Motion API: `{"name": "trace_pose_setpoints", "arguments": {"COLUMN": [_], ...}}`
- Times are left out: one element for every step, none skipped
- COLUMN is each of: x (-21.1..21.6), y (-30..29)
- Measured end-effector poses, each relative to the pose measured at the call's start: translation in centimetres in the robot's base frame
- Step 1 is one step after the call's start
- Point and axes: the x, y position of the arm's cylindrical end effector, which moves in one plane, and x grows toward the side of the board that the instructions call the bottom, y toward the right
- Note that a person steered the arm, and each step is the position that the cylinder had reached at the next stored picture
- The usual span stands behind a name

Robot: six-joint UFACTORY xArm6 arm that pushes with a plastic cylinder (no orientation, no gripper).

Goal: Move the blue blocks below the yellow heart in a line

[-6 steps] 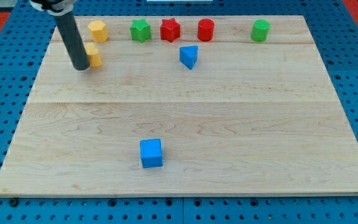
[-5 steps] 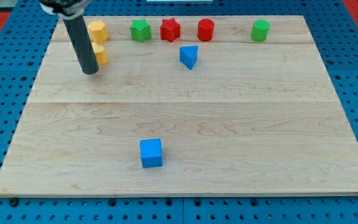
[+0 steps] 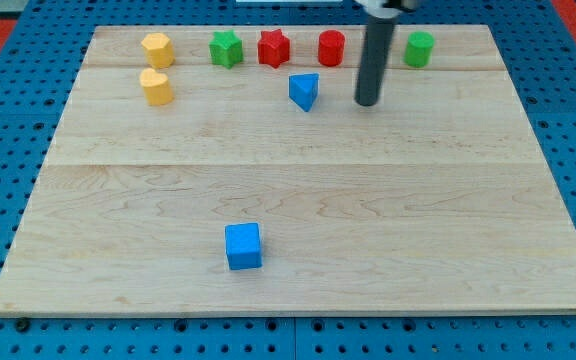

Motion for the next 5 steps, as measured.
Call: {"name": "trace_pose_setpoints", "arguments": {"x": [-1.0,-5.0,-4.2,-1.5,0.0], "y": [-6.4,-5.7,-8.7,-14.9,-21.9]}}
